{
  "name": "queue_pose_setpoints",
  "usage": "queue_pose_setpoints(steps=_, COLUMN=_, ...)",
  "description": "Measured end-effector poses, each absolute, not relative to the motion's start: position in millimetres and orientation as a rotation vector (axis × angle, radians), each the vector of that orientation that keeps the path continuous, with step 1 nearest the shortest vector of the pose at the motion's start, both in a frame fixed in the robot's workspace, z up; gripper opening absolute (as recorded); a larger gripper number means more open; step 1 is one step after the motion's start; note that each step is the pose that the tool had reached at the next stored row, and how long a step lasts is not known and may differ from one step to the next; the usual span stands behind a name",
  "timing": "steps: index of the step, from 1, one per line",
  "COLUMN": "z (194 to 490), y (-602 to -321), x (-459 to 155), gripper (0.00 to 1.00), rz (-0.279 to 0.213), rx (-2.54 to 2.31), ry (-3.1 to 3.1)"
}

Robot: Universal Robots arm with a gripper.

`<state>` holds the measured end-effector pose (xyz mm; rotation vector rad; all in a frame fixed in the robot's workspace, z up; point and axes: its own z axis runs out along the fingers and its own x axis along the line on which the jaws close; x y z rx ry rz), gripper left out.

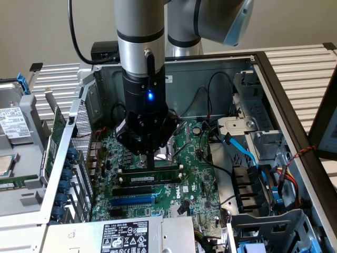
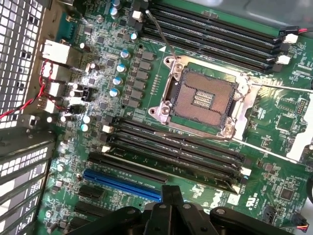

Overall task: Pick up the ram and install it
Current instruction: 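Press down the ram until it locks into place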

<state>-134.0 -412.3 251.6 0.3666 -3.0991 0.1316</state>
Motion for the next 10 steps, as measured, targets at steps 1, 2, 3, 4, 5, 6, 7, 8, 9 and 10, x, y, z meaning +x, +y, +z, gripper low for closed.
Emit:
queue_pose_setpoints(steps=1, z=251.6, y=-412.3, x=-134.0, gripper=0.11, rz=0.132, rx=0.351, ry=-3.104)
queue_pose_setpoints(steps=2, z=251.5, y=-412.3, x=-134.0, gripper=0.11, rz=0.132, rx=0.336, ry=-3.109)
queue_pose_setpoints(steps=3, z=251.5, y=-412.3, x=-134.0, gripper=0.11, rz=0.132, rx=0.320, ry=-3.112)
queue_pose_setpoints(steps=4, z=251.6, y=-412.3, x=-134.0, gripper=0.11, rz=0.132, rx=0.304, ry=-3.116)
queue_pose_setpoints(steps=5, z=251.6, y=-412.3, x=-134.0, gripper=0.11, rz=0.132, rx=0.287, ry=-3.119)
queue_pose_setpoints(steps=6, z=251.5, y=-412.3, x=-134.0, gripper=0.11, rz=0.132, rx=0.268, ry=-3.121)
queue_pose_setpoints(steps=7, z=251.6, y=-412.3, x=-134.1, gripper=0.11, rz=0.131, rx=0.249, ry=-3.123)
queue_pose_setpoints(steps=8, z=251.6, y=-412.3, x=-134.1, gripper=0.11, rz=0.131, rx=0.230, ry=-3.125)
queue_pose_setpoints(steps=9, z=251.7, y=-412.3, x=-134.1, gripper=0.11, rz=0.129, rx=0.213, ry=-3.126)
queue_pose_setpoints(steps=10, z=251.7, y=-412.3, x=-134.1, gripper=0.11, rz=0.128, rx=0.196, ry=-3.128)
